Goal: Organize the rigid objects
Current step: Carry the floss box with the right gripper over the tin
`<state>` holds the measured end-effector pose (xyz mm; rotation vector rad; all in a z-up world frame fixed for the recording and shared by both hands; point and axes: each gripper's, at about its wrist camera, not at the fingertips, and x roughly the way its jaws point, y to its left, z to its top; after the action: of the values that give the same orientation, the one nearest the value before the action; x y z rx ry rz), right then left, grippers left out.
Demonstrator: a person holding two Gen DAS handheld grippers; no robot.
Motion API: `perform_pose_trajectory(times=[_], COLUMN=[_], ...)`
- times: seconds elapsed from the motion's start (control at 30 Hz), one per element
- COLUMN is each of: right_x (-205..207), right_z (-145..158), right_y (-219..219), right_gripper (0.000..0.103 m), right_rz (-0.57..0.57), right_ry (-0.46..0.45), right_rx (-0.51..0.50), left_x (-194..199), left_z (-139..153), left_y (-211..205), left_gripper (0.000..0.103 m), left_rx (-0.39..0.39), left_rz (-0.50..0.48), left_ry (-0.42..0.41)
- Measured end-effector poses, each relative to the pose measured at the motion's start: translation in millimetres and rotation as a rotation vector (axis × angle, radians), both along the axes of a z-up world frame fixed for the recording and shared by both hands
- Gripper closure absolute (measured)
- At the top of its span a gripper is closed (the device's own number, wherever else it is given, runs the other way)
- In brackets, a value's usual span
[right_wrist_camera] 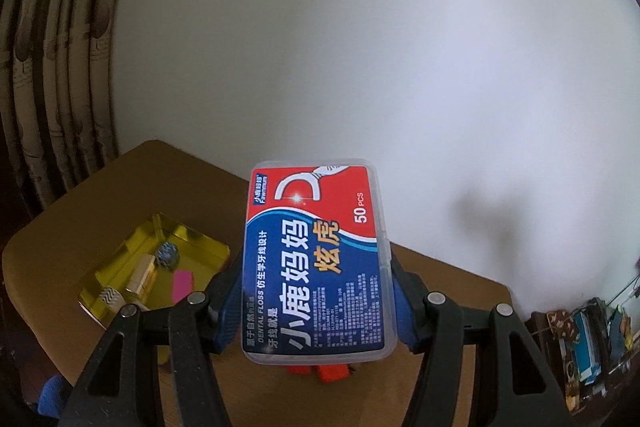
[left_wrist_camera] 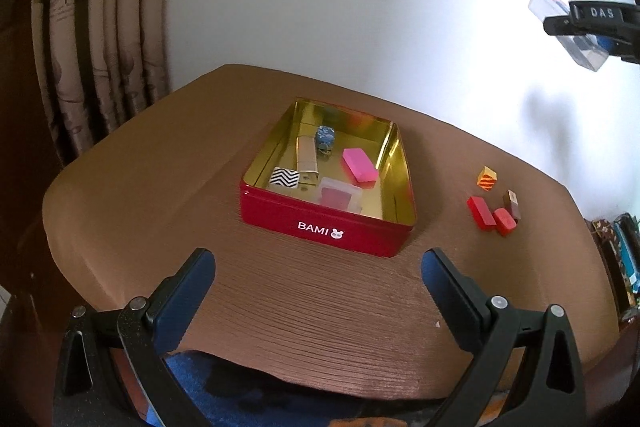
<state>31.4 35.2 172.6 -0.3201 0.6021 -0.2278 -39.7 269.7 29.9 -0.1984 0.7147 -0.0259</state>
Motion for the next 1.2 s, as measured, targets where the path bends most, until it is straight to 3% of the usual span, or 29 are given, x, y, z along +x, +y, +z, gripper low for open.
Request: perform_pose_trajectory(times=[0.23, 0.43, 0.87, 1.2], right_x=[16, 36, 81, 88], right_z=[-4, -32, -134, -205], right_y=[36, 67, 88, 73], right_gripper=[0.041, 0.041, 0.041, 0.041], right_rz=[0.034, 0.073, 0.091, 0.053], right_ry=[0.004, 0.046, 0.187, 0.298], right_rx=[-0.003, 0.012, 0.052, 0.109], left_x=[-2, 6, 24, 30], left_z=[2, -7, -31, -36], left_y=[21, 38, 60, 61], left_gripper=[0.001, 0.001, 0.001, 0.001], left_rx=[-0.047, -0.095, -0.175, -0.197], left_rz=[0.067, 0.122, 0.179, 0.186], left_ry=[-0.001, 0.041, 0.154, 0.180])
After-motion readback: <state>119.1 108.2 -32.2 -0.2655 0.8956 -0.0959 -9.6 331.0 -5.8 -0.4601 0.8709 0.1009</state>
